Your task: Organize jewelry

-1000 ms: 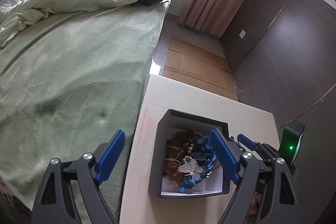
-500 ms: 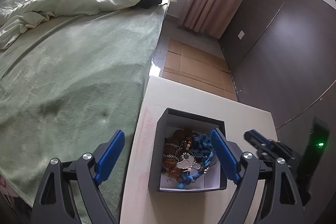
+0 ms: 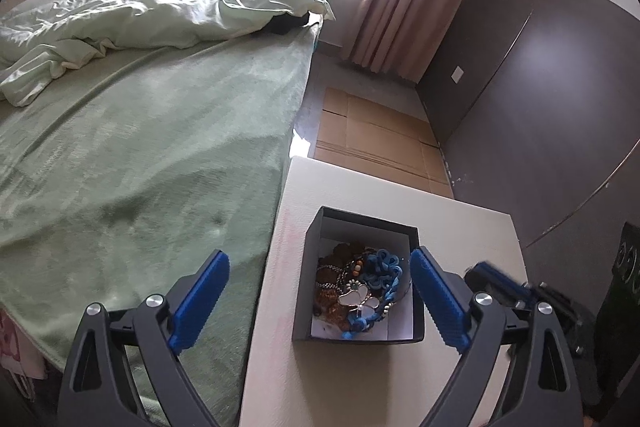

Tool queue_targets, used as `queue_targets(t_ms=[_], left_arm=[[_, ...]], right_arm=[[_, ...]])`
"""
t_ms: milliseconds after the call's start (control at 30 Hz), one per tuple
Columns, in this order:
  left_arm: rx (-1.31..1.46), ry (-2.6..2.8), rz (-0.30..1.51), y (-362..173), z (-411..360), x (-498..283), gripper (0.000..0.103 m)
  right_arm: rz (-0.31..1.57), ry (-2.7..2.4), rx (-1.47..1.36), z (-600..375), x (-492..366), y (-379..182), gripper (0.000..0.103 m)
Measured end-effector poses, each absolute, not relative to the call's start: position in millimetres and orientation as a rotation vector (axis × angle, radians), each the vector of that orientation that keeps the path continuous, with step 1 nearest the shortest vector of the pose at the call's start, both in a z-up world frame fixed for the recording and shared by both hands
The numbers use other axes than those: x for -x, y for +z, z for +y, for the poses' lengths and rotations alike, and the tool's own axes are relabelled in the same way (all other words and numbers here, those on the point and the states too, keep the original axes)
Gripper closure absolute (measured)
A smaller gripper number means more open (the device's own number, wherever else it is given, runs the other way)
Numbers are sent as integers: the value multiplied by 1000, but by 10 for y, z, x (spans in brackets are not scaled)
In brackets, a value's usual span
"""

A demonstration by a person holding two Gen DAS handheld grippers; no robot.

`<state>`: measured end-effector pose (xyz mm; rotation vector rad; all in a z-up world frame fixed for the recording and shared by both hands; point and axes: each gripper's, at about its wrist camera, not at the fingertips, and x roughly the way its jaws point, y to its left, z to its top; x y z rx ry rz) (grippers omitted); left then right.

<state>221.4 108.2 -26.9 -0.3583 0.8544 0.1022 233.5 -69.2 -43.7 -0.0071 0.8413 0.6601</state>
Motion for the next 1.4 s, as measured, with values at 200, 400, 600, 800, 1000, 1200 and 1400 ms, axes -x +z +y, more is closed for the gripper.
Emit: queue_targets(t_ms=[200, 400, 600, 800, 1000, 1200, 1400], left_arm=[[377, 106, 844, -172, 1078, -2126, 14], [377, 112, 837, -118, 1041, -2049, 14], [367, 117, 823, -48, 1016, -1955, 11], [283, 92, 774, 150, 837, -1740, 9], [178, 72, 752, 196, 589, -1445, 9], [151, 40, 752, 241, 488, -1098, 9], [154, 7, 749, 337, 400, -751, 9]], right_arm=[[965, 711, -17, -480, -2340, -598, 74], [955, 646, -120, -742, -2351, -504, 41], [943, 554, -118, -1006, -2217, -373, 41], [910, 477, -143, -1292, -1963, -174, 20], [904, 385, -174, -1631, -1664, -31, 8], [886, 370, -185, -1879, -1251, 28, 5], [888, 360, -206, -1989, -845, 125, 5]])
